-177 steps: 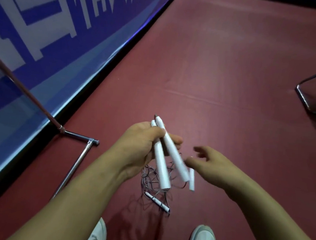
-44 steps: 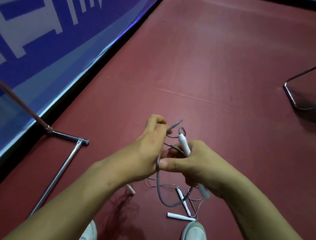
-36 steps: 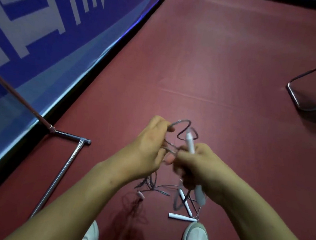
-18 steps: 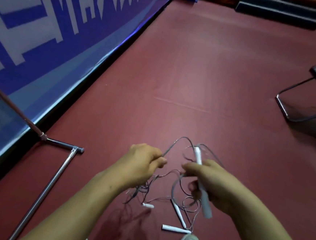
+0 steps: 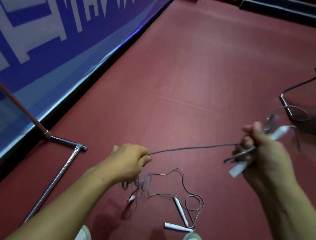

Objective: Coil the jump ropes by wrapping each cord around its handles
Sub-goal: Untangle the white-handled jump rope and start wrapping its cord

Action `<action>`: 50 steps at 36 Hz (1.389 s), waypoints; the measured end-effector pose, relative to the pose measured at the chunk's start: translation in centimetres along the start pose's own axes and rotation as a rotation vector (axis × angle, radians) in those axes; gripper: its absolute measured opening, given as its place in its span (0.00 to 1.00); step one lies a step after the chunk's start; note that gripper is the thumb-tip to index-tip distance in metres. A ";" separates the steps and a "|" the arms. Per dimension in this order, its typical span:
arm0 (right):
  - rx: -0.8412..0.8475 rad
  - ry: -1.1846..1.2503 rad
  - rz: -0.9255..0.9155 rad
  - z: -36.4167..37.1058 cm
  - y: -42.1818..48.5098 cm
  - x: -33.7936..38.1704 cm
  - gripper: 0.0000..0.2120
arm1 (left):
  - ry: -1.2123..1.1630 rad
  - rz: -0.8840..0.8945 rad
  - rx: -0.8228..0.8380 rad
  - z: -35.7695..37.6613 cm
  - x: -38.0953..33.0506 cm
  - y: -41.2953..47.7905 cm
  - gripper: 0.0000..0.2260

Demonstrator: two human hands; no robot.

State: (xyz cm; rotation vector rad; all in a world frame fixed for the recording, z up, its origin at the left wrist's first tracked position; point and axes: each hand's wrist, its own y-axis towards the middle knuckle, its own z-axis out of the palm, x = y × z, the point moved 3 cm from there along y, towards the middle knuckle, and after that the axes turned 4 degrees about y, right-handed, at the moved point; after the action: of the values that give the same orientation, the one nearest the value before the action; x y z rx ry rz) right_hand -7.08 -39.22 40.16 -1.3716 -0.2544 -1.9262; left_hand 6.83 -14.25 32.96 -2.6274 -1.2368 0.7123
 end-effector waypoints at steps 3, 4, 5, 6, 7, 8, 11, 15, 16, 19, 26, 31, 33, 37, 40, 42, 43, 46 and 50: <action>0.085 -0.554 0.031 1.1 -1.1 -3.2 0.08 | 0.011 0.074 -0.081 -0.8 -1.0 0.0 0.19; 0.165 -0.574 0.075 2.1 -1.8 -4.0 0.12 | -0.021 0.114 -0.095 -1.0 -1.6 0.0 0.18; 0.254 -0.550 0.096 3.1 -2.6 -4.7 0.17 | -0.053 0.163 -0.111 -1.1 -2.1 -0.1 0.18; 0.339 -0.537 0.092 4.0 -3.2 -5.1 0.21 | -0.088 0.217 -0.126 -1.3 -2.8 -0.3 0.16; 0.427 -0.545 0.090 4.9 -3.9 -5.4 0.23 | -0.154 0.273 -0.134 -1.3 -3.3 -0.3 0.14; 0.508 -0.565 0.106 5.7 -4.5 -5.7 0.22 | -0.262 0.315 -0.133 -1.2 -3.8 -0.2 0.11; 0.645 -0.635 0.165 6.5 -5.2 -6.3 0.10 | -0.465 0.355 -0.132 -1.0 -4.3 -0.3 0.07; 0.548 -0.915 0.129 5.8 -4.6 -6.0 0.10 | -0.432 0.354 -0.244 -1.3 -4.2 -0.4 0.11; 0.495 -0.873 0.139 5.7 -4.4 -5.8 0.12 | -0.464 0.327 -0.248 -1.3 -4.0 -0.3 0.10; 0.351 -0.420 0.224 5.0 -3.7 -3.8 0.16 | -0.462 0.248 -0.131 -0.8 -3.0 -0.3 0.10; 0.213 0.125 0.145 1.4 -0.8 1.4 0.11 | -0.239 0.014 -0.064 1.0 0.4 0.5 0.25; 0.284 -0.391 0.332 3.3 -3.0 -5.3 0.22 | -0.187 0.140 -0.148 -0.4 -2.8 0.3 0.24; 0.385 -0.388 0.398 4.7 -4.2 -7.1 0.23 | -0.153 0.232 -0.122 -0.5 -4.3 -0.2 0.18; 0.354 -0.372 0.316 5.8 -4.9 -8.7 0.23 | -0.284 0.344 0.025 -0.4 -6.4 -1.2 0.13; 0.216 -0.297 0.231 5.9 -4.4 -7.9 0.15 | -0.247 0.363 0.000 -0.2 -6.6 -1.2 0.03; 0.170 -0.149 0.244 5.8 -3.7 -6.3 0.12 | -0.250 0.325 -0.078 -0.3 -6.1 -0.9 0.12; 0.161 -0.032 0.253 5.6 -3.3 -5.3 0.12 | -0.276 0.293 -0.094 -0.3 -5.4 -0.7 0.13; 0.140 0.266 0.207 4.5 -1.8 -2.2 0.16 | -0.496 0.225 -0.044 -0.4 -3.4 -0.1 0.06; 0.082 0.280 0.146 2.4 -1.0 -1.2 0.15 | -0.604 0.164 -0.145 -1.1 -2.3 0.2 0.09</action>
State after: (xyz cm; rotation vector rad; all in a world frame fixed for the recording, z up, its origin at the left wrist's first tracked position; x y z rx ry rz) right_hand -5.83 -36.69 40.28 -1.0237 -0.0938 -1.9343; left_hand 6.20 -16.03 34.67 -2.7483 -1.2377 1.5888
